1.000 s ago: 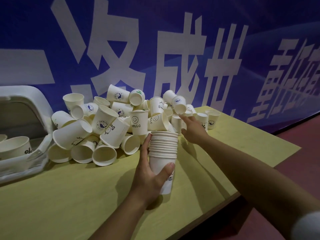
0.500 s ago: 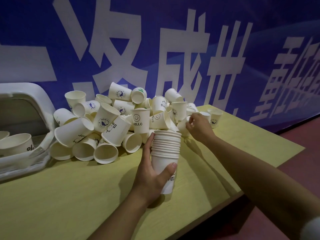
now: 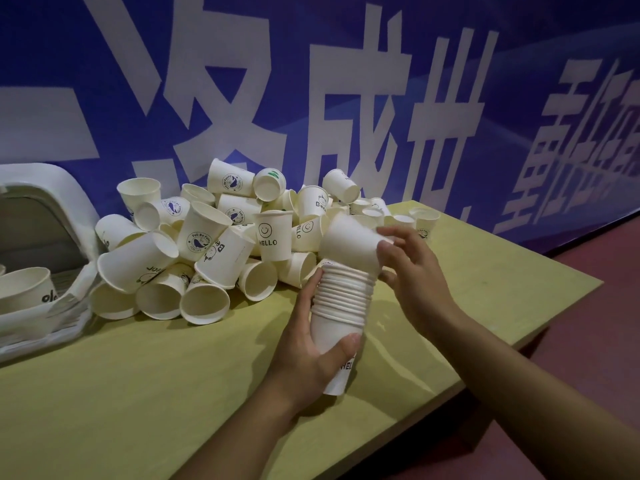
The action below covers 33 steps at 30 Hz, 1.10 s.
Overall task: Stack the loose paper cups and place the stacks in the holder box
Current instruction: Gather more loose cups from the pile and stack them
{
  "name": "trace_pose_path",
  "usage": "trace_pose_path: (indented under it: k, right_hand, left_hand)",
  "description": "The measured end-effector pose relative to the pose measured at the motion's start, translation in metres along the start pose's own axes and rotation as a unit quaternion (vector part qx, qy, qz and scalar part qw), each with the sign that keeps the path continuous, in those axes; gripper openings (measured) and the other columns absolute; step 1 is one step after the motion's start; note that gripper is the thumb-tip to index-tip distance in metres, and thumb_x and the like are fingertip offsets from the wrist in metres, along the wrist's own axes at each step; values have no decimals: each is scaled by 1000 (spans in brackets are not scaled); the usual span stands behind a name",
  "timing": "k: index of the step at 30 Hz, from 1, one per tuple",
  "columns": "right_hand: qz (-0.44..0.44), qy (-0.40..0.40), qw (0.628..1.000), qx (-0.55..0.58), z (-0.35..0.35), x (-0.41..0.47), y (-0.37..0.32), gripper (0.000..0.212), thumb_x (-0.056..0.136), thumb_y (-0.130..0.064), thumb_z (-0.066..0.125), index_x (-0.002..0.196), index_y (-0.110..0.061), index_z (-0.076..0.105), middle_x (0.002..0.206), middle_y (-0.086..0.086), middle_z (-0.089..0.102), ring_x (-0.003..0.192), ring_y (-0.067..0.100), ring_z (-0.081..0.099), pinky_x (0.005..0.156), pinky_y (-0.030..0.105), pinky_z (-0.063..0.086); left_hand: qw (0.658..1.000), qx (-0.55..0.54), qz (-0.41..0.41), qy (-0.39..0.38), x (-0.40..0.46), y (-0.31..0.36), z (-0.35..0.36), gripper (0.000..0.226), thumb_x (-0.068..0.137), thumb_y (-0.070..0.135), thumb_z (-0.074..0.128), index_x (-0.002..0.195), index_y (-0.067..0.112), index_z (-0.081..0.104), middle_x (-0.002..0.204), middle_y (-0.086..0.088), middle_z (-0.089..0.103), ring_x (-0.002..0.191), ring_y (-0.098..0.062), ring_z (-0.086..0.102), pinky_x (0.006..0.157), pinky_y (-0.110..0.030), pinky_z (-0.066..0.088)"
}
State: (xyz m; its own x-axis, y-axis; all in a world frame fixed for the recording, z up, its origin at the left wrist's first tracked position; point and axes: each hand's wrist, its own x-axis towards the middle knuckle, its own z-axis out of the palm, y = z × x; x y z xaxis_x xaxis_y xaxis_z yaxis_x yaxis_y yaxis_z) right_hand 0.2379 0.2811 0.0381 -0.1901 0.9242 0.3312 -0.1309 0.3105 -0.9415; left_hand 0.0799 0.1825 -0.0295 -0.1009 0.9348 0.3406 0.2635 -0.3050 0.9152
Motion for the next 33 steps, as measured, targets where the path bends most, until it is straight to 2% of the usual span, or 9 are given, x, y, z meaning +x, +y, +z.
trace_pose_path:
  k: [5,7,10,14,17,22,26,30,33]
  right_hand:
    - [-24,-24,998,-51,9,-4,-9,16,96,-24,62,97,-8,59,90,-1,62,78,10,60,69,28,54]
    - [-20,-50,996,-74,8,-3,-8,16,94,-25,66,108,-21,58,95,5,62,84,13,63,72,29,54]
    - [-8,-93,990,-102,7,-3,-5,46,95,-24,64,127,-53,46,98,9,62,86,11,66,76,27,56]
    - [-34,-90,989,-111,7,-4,-3,43,99,-22,59,132,-48,51,91,8,61,86,13,65,79,28,56]
    - [-64,-84,983,-149,9,-9,9,22,99,-27,58,115,-34,70,98,-1,68,94,15,64,88,41,55]
    - [-57,-79,981,-167,15,-5,24,14,96,-28,63,109,-31,67,101,-2,67,93,10,63,79,34,57]
    - [-27,3,979,-204,17,27,37,20,94,-28,66,112,-34,61,105,-5,61,95,12,60,78,31,55]
    - [16,2,953,-304,24,52,73,43,90,-39,70,130,-31,54,129,0,49,115,16,52,100,41,49]
    - [22,4,947,-319,34,49,96,49,94,-40,64,137,-20,52,136,7,49,126,24,46,108,38,39]
  left_hand:
    - [999,41,10,-2,-1,1,-2,96,69,58,73,146,64,17,143,22,50,115,1,60,86,-14,51]
    - [999,33,9,7,1,0,-2,94,69,59,73,145,66,16,142,21,50,113,0,62,87,-20,55]
    - [999,32,13,13,1,-1,-4,94,70,59,73,145,66,17,143,20,50,113,-1,62,90,-29,57]
    - [1000,14,12,18,0,-1,-1,94,69,56,74,145,65,19,141,23,51,113,-3,63,88,-26,57]
    - [998,-9,8,67,2,-2,-4,95,68,54,74,148,58,23,136,22,53,107,-3,66,77,-20,57]
    - [994,0,-9,105,3,-3,-8,95,64,56,73,146,59,25,141,14,52,111,-10,65,80,-28,60]
    - [987,16,-10,162,5,-1,-12,92,64,59,72,141,68,23,147,13,48,118,-19,62,92,-47,58]
    - [978,37,-25,202,8,-3,-17,92,62,63,69,139,72,18,145,16,46,116,-17,62,91,-46,57]
    - [975,48,-30,214,8,-2,-19,90,61,65,67,134,76,15,146,17,45,116,-17,61,91,-46,57]
